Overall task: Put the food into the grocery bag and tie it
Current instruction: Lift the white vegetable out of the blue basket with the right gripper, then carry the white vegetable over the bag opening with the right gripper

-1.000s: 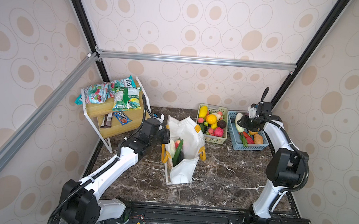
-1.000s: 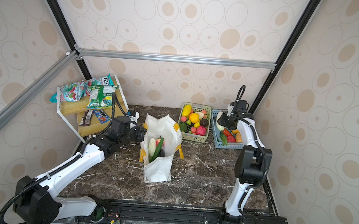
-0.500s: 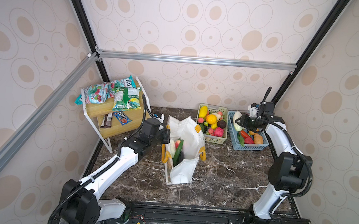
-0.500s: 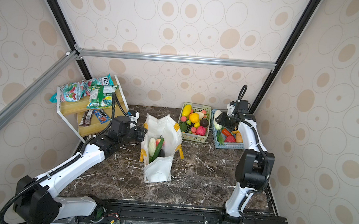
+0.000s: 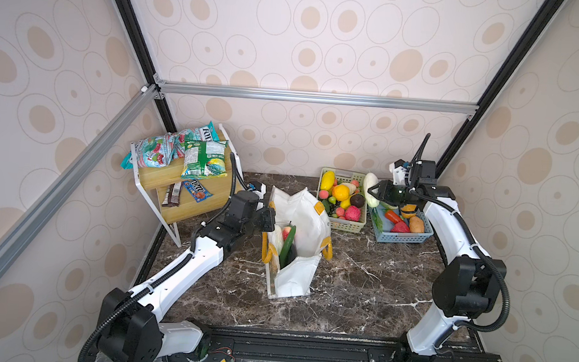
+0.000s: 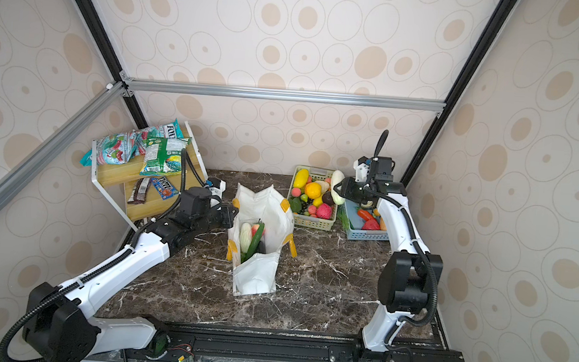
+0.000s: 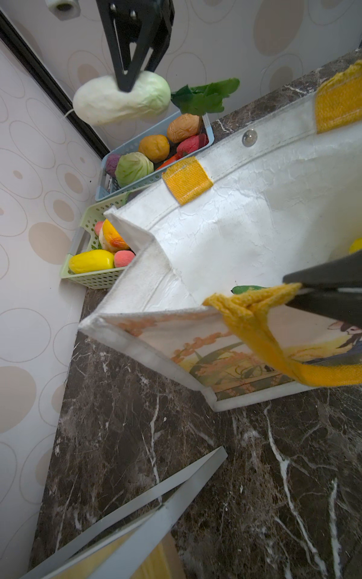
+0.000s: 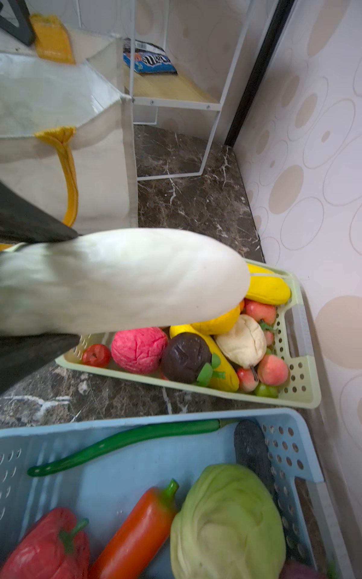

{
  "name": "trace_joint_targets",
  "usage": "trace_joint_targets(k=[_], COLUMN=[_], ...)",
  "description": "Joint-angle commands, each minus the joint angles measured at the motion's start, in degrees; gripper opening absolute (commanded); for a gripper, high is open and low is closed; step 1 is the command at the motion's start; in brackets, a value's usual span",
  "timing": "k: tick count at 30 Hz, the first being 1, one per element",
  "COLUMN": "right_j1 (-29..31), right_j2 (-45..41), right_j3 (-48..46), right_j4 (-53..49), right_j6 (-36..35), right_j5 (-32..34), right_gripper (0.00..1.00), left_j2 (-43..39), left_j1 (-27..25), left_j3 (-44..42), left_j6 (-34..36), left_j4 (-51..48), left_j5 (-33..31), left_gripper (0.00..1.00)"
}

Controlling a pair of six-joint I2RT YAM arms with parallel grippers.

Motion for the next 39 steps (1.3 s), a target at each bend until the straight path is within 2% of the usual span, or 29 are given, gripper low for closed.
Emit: trace_joint_targets(k=[1,14,28,39], right_j1=[1.9,8.7,14.5,22.2], right_j2=[-3.5,-7.5,-7.4,-6.4], right_j3=[-0.9,-1.6,-0.8,0.2], right_j4=[1.0,1.0,-1.0,-2.7], right_j6=[0.0,-0.3,-1.8,-3.1], right_j5=[-1.4,-1.4,-0.9,0.4], right_gripper=[0.39,0.40,0.40,0.40], left_j2=[0.0,0.3,0.1,0.4], left_j1=[-0.1,-0.1,-0.1,-0.1], left_j3=[0.5,0.3,-0.1,-0.1], left_j6=[0.0,-0.1,-0.2,-0.5], left_j4=[2.6,3.0,3.3,3.7], left_j5=[0.4,0.7,0.8,1.1], left_gripper=[0.00,0.00,0.00,0.00])
